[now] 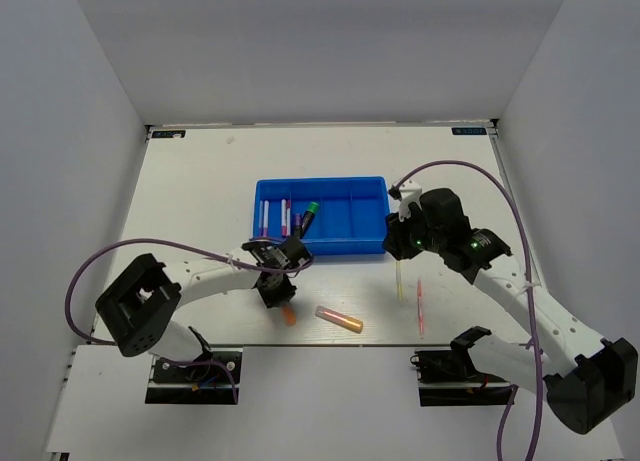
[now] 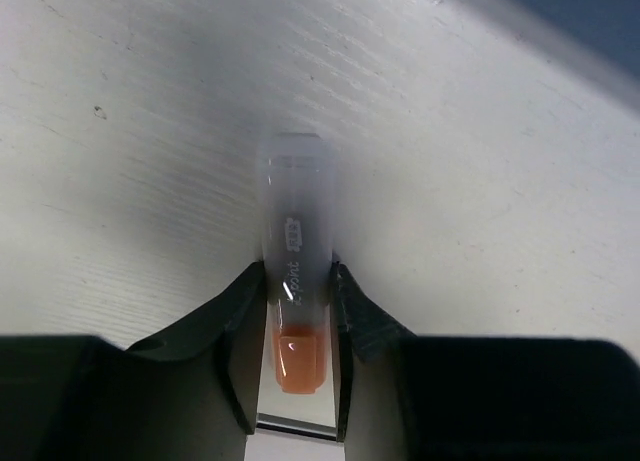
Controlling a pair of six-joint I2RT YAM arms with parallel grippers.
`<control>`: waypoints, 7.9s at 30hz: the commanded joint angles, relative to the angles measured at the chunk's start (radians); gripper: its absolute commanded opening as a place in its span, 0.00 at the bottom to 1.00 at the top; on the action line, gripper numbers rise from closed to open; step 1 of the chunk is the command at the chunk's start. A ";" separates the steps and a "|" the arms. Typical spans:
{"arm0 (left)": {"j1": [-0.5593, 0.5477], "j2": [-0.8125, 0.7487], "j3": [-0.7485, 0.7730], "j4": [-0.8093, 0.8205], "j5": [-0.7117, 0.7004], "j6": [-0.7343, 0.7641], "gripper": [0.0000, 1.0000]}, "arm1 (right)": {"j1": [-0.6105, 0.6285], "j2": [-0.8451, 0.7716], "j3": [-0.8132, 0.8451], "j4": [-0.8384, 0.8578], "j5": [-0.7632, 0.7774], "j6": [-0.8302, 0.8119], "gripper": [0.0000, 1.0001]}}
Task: Sort the stationery into containers
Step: Pick up the pen from the center of the board, then place the pen in the storage box, then pick up the pen from the center of the board, then place the pen in the storage box, then pick up the pen from the center of the board.
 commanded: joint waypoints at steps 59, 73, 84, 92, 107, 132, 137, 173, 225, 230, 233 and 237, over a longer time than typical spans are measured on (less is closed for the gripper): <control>0.105 -0.370 0.297 -0.114 -0.140 0.727 0.69 | 0.443 0.298 -0.052 -0.064 -0.201 -0.406 0.63; 0.091 -0.775 -0.134 -0.157 -0.088 0.618 0.86 | 0.602 0.566 0.042 -0.010 0.008 -0.308 0.63; 0.091 -0.846 -0.122 -0.219 -0.141 0.618 0.86 | 0.664 0.639 0.000 0.019 0.221 -0.317 0.18; 0.093 -0.852 -0.124 -0.220 -0.103 0.618 0.84 | 0.652 0.496 0.101 -0.044 0.264 -0.337 0.00; 0.091 -0.814 -0.119 -0.173 -0.057 0.637 0.78 | 0.373 0.444 0.386 0.064 0.593 -0.340 0.00; -0.068 -0.533 0.016 -0.030 -0.055 0.693 0.62 | 0.009 0.728 0.560 -0.074 0.191 -0.033 0.51; -0.147 -0.407 0.105 0.049 -0.072 0.701 0.37 | -0.008 0.648 0.552 -0.116 0.195 0.002 0.25; -0.328 0.742 1.090 0.033 -0.043 0.445 0.50 | -0.671 -0.029 -0.113 -0.243 -0.127 -0.022 0.16; -0.435 0.687 0.735 -0.140 -0.095 0.557 0.00 | -0.810 -0.085 -0.106 -0.292 -0.371 -0.019 0.24; -0.467 0.567 0.723 -0.119 -0.063 0.632 0.00 | -0.810 -0.087 -0.107 -0.294 -0.380 -0.019 0.42; -0.478 0.501 0.732 -0.122 -0.057 0.667 0.00 | -0.810 -0.088 -0.110 -0.292 -0.382 -0.022 0.42; -0.484 0.429 0.755 -0.143 -0.054 0.696 0.00 | -0.810 -0.087 -0.109 -0.292 -0.383 -0.019 0.42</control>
